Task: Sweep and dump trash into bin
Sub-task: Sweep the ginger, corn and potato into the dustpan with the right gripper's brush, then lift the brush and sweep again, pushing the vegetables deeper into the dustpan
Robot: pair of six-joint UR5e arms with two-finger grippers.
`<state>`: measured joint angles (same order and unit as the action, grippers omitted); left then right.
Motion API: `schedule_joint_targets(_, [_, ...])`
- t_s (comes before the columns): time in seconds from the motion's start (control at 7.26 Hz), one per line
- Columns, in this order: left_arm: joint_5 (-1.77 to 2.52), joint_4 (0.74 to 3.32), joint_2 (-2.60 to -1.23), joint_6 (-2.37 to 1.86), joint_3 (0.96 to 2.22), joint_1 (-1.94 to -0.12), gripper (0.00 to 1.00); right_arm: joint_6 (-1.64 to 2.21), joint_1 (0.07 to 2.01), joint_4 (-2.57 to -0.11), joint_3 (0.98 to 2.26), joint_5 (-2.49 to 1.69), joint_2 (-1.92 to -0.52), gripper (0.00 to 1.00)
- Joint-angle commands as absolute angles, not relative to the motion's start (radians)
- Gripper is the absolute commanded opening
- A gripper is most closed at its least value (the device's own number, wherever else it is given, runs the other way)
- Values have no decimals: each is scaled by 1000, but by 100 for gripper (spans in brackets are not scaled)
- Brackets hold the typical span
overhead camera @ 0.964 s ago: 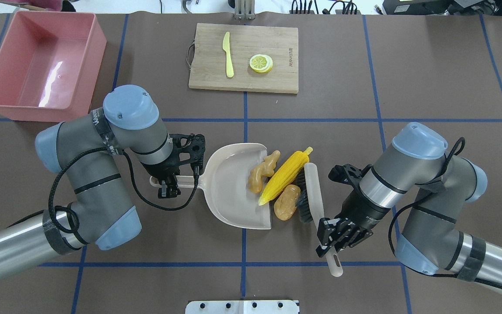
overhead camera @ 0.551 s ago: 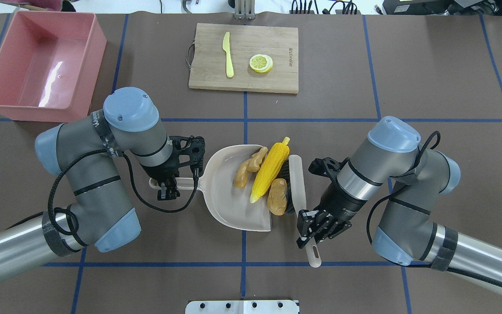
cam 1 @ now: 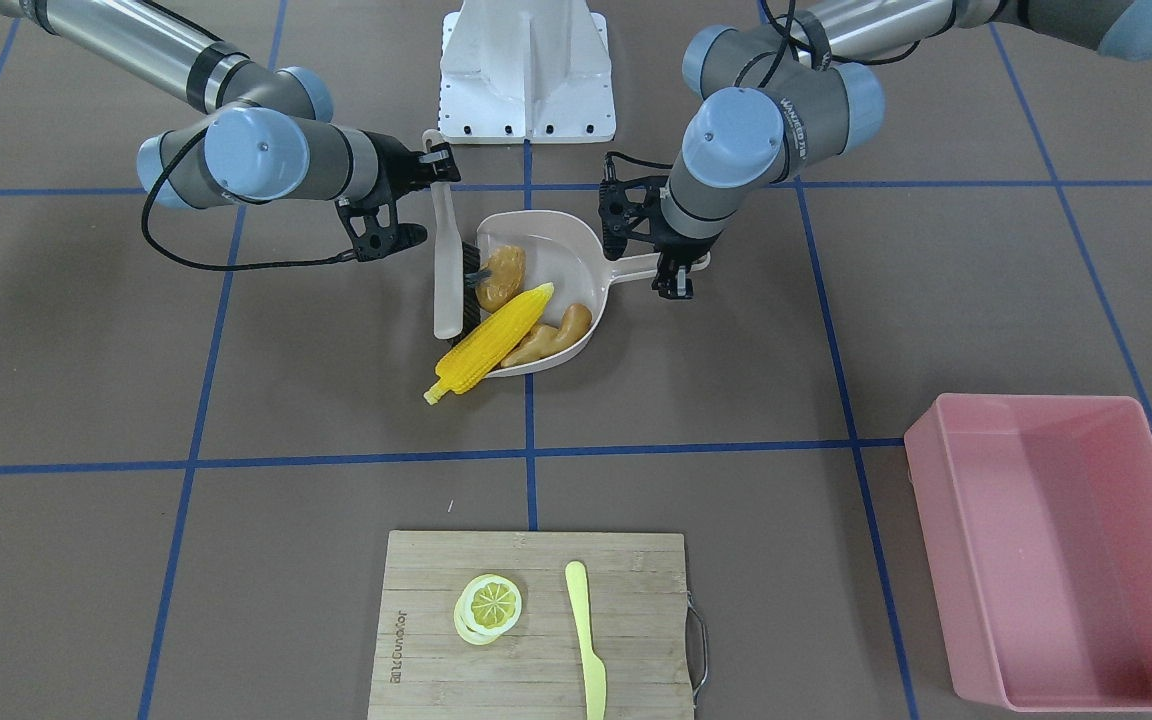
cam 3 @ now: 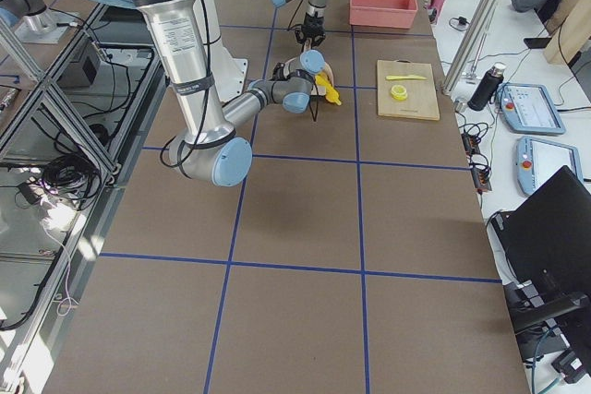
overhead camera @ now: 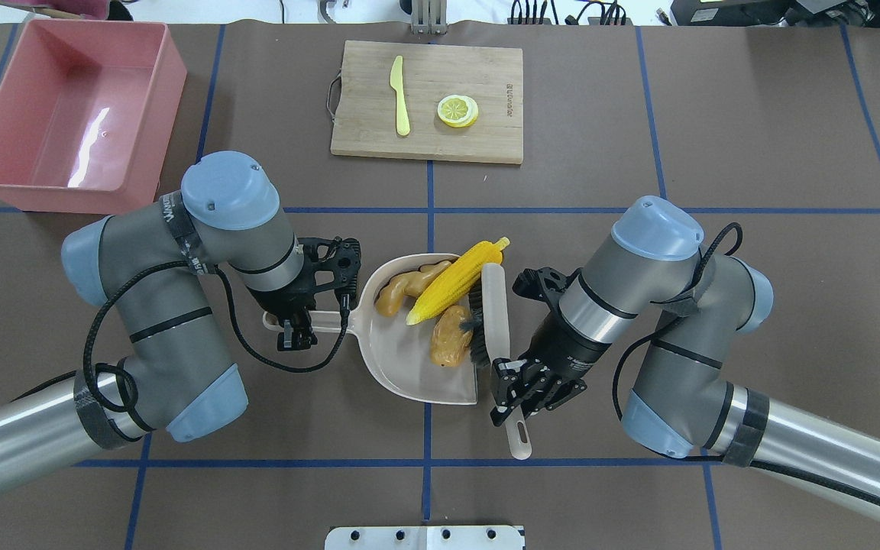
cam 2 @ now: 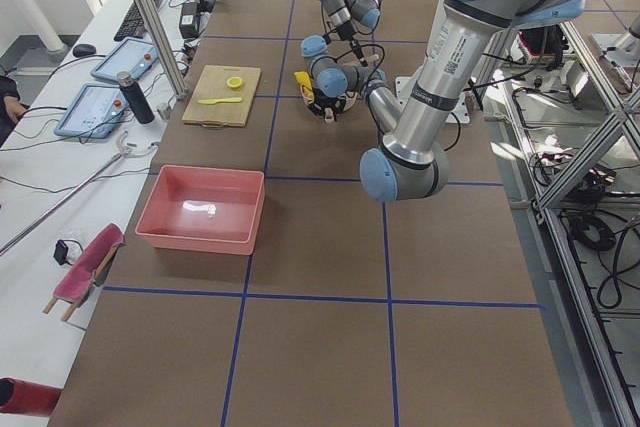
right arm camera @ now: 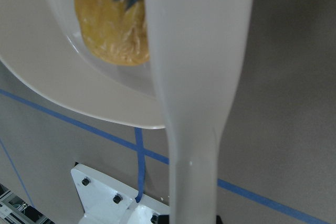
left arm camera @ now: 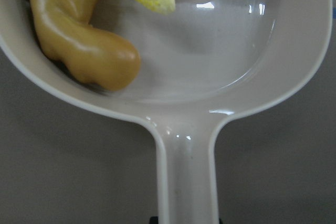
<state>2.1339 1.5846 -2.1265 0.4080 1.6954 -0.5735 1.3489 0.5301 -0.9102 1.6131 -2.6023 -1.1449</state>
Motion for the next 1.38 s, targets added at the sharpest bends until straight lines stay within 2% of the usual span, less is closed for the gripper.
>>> schedule_joint_targets(0.0, [2135,1585,-2120,408,1700,-574,0,1380,519,-911,1597,-2580,-1111,0])
schedule_joint_targets(0.83, [2140,1554,-2118,408,1715,-580,0,1439,532,-905,1627,-2592,-1124,0])
schedule_joint_targets(1.24, [2138,1554,-2120,408,1712,-580,0,1439,595,-907,1677,-2647,-1186,0])
